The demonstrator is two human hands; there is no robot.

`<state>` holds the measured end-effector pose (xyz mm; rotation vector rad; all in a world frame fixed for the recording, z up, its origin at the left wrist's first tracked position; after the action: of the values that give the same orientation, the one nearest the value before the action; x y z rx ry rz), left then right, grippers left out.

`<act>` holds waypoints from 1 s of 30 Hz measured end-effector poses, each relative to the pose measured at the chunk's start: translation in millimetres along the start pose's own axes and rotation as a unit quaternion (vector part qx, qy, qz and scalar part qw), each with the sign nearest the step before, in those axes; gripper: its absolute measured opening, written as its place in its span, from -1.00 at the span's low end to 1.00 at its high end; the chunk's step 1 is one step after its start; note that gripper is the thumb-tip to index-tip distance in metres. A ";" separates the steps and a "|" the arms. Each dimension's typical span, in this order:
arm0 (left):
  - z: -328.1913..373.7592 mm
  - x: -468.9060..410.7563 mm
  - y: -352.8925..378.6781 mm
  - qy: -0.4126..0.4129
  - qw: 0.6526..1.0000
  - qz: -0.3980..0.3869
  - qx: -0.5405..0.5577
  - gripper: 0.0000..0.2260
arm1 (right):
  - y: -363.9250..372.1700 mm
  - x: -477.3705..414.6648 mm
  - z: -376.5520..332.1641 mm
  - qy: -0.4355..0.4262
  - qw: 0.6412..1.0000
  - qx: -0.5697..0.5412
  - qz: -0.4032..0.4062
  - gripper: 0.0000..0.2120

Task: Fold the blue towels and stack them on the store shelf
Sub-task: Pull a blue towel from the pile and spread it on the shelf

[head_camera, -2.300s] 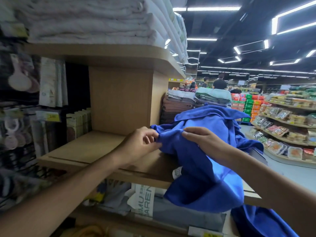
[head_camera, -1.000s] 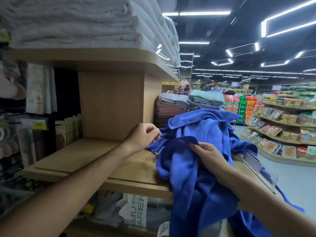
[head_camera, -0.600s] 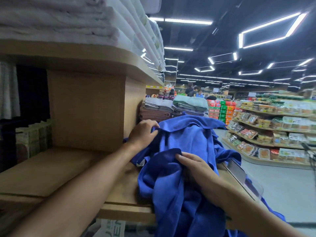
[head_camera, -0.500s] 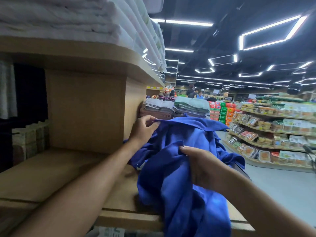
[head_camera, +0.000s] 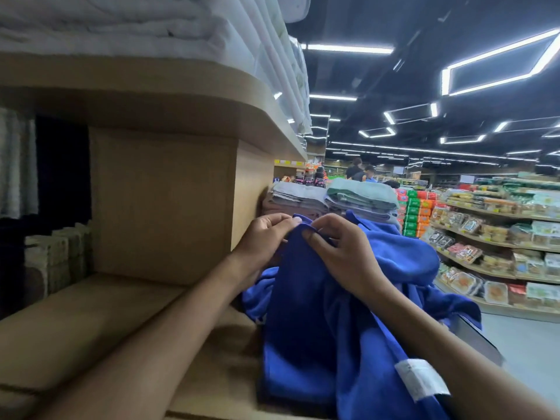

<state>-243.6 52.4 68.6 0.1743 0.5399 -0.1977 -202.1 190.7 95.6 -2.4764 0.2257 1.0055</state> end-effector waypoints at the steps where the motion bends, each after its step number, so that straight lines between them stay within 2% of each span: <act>1: 1.7 1.4 2.7 0.008 1.000 -0.011 -0.013 -0.77 | -3.4 2.3 1.7 -0.001 1.000 -0.003 0.013 -0.90; 3: 6.6 5.2 7.7 0.021 0.998 -0.030 -0.048 -0.79 | -8.6 4.8 7.8 0.009 0.999 -0.002 0.032 -0.92; 6: 13.0 10.8 16.4 0.043 0.993 -0.074 -0.082 -0.68 | -14.9 6.2 12.5 0.023 0.998 0.004 0.056 -0.92; 12: 18.7 10.1 13.6 0.093 0.989 -0.061 -0.096 -0.86 | -16.0 6.7 10.8 0.018 0.998 0.014 0.053 -0.93; 17: 16.8 4.6 1.1 0.128 0.984 -0.018 -0.125 -0.80 | -12.4 7.3 14.4 0.047 0.997 0.052 0.015 -0.88; 22: 14.6 -0.4 -4.1 0.159 0.974 -0.010 -0.159 -0.77 | -13.0 6.5 1.1 0.036 0.989 0.140 -0.010 -0.89; 26: 16.5 -3.7 -10.3 0.169 0.973 0.006 -0.156 -0.78 | -15.7 4.9 0.8 0.081 0.977 0.176 -0.090 -0.78; 28: 15.4 -5.8 -12.0 0.170 0.974 0.007 -0.149 -0.79 | -22.1 4.3 -1.9 0.093 0.966 0.211 -0.120 -0.70; 30: 15.5 -8.1 -15.8 0.172 0.975 0.014 -0.139 -0.81 | -28.2 2.3 -6.0 0.089 0.941 0.295 -0.140 -0.68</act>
<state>-246.5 34.9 84.2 -0.0581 0.9029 -0.0617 -187.9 212.9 107.6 -1.9709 0.1893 0.4965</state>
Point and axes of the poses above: each hand's wrist, its own x-axis away from the middle knuckle, its own y-axis out of the palm, z = x × y, the point moved 9 cm from there along -x, towards the middle knuckle, and after that the axes turned 8 degrees about y, right-handed, at the moved point
